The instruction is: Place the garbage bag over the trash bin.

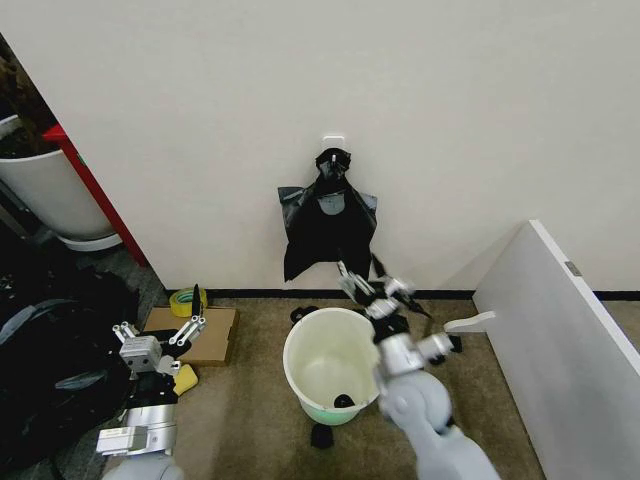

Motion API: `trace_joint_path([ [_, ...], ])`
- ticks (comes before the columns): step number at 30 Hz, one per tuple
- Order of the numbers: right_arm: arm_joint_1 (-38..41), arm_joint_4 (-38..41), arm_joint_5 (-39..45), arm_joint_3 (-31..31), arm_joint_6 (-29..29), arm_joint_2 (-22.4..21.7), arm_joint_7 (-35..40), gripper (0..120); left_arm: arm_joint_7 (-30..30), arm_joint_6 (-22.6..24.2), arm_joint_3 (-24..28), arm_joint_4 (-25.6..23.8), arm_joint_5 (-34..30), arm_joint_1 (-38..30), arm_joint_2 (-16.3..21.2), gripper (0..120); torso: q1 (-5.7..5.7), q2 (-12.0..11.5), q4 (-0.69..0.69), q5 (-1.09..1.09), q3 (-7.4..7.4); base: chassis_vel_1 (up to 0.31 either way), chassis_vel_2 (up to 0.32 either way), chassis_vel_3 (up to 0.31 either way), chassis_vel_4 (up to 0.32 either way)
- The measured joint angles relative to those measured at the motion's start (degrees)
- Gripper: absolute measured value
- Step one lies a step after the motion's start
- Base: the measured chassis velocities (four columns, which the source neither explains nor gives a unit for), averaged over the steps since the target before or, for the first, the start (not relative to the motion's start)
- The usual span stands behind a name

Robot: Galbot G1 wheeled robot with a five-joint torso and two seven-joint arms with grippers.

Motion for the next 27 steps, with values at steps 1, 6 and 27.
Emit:
trace_joint_path([
  [1, 0.9, -0.9, 1.3, -0.2, 0.1, 0.6, 0.0, 100, -0.1, 0.0, -0.1, 0.0, 0.0, 0.0, 0.0, 100, 0.00, 0.0, 0.00, 0.00, 0.00, 0.000, 0.000, 0.000, 0.000],
  [6, 7.4, -7.4, 7.4, -0.9, 0.0, 5.0, 1.7, 100, -0.8, 0.0, -0.4, 0.0, -0.2, 0.2, 0.0, 100, 0.01, 0.0, -0.01, -0.01, 0.00, 0.000, 0.000, 0.000, 0.000],
  [27, 15.9, -19.1, 7.4, 2.0, 1.4, 7.2, -3.8, 79, -1.6, -0.3, -0.4, 0.2, 0.0, 0.5, 0.0, 100, 0.00, 0.0, -0.02, 0.02, 0.00, 0.000, 0.000, 0.000, 0.000],
])
